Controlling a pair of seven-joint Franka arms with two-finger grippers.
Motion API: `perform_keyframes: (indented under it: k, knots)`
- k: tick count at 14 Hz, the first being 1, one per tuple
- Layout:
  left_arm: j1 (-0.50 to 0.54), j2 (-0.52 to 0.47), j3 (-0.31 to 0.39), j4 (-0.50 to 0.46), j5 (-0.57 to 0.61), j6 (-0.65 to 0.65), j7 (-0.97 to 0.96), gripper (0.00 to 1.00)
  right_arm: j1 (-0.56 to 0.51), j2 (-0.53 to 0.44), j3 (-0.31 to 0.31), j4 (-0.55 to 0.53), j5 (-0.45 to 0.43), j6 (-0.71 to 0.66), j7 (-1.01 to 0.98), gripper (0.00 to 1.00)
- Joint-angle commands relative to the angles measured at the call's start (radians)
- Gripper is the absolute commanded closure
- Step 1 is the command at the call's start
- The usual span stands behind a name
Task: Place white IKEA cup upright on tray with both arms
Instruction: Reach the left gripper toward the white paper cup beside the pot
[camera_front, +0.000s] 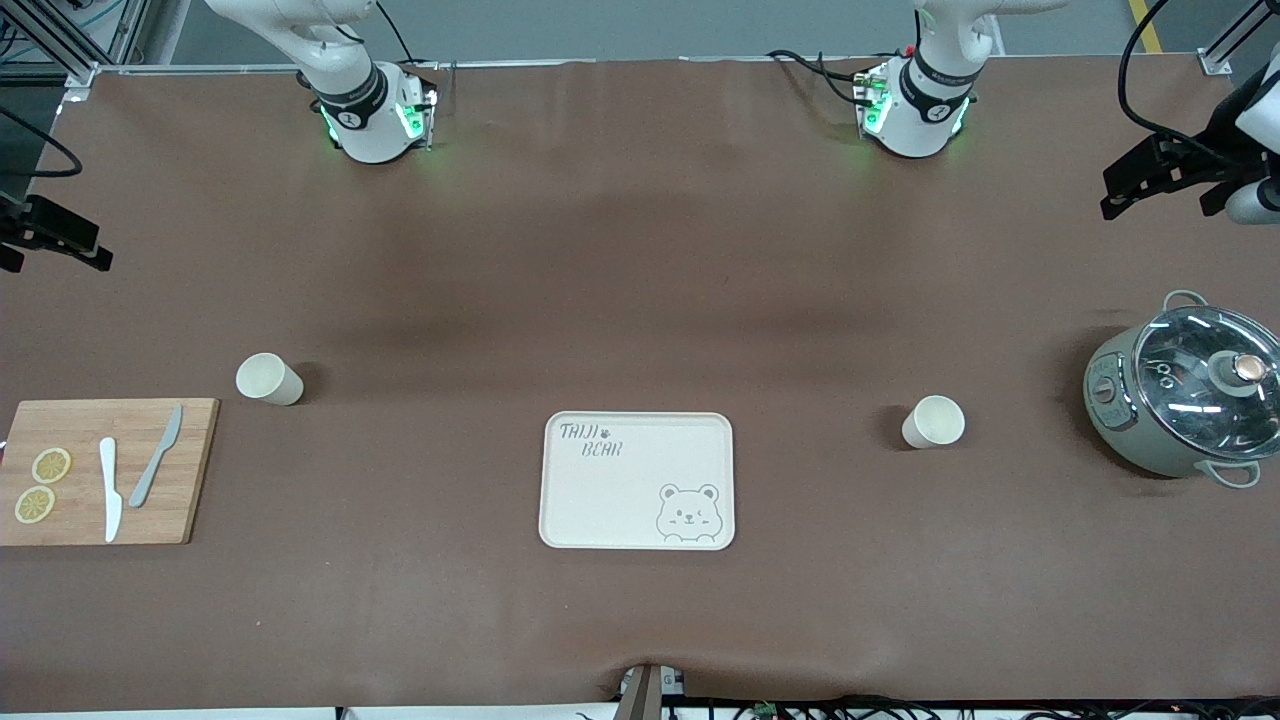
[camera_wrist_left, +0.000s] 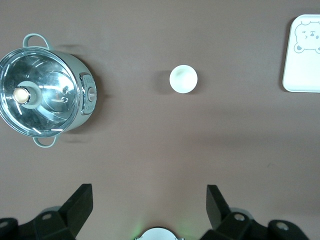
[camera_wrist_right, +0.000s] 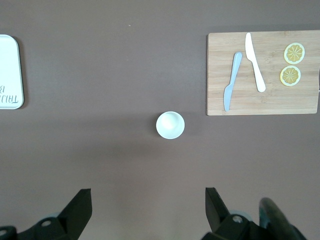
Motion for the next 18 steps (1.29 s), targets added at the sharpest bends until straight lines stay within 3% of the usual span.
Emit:
perform_keyframes:
  k: [1,7,13,18]
  knots:
    - [0.003,0.001,-0.003,0.01,-0.009,-0.007,0.001,0.0,-0.026,0.011,0.014,0.018,0.015,-0.002,0.004,0.0]
    - [0.005,0.029,-0.002,0.01,0.011,-0.001,0.011,0.0,-0.032,0.011,0.014,0.018,0.023,-0.004,0.004,0.0]
    - [0.0,0.119,-0.006,-0.019,0.014,0.046,-0.005,0.0,-0.04,0.015,0.014,0.018,0.035,-0.002,0.004,0.0]
    - [-0.002,0.119,-0.009,-0.241,0.014,0.285,-0.012,0.0,-0.04,0.02,0.014,0.02,0.036,-0.002,0.004,0.0]
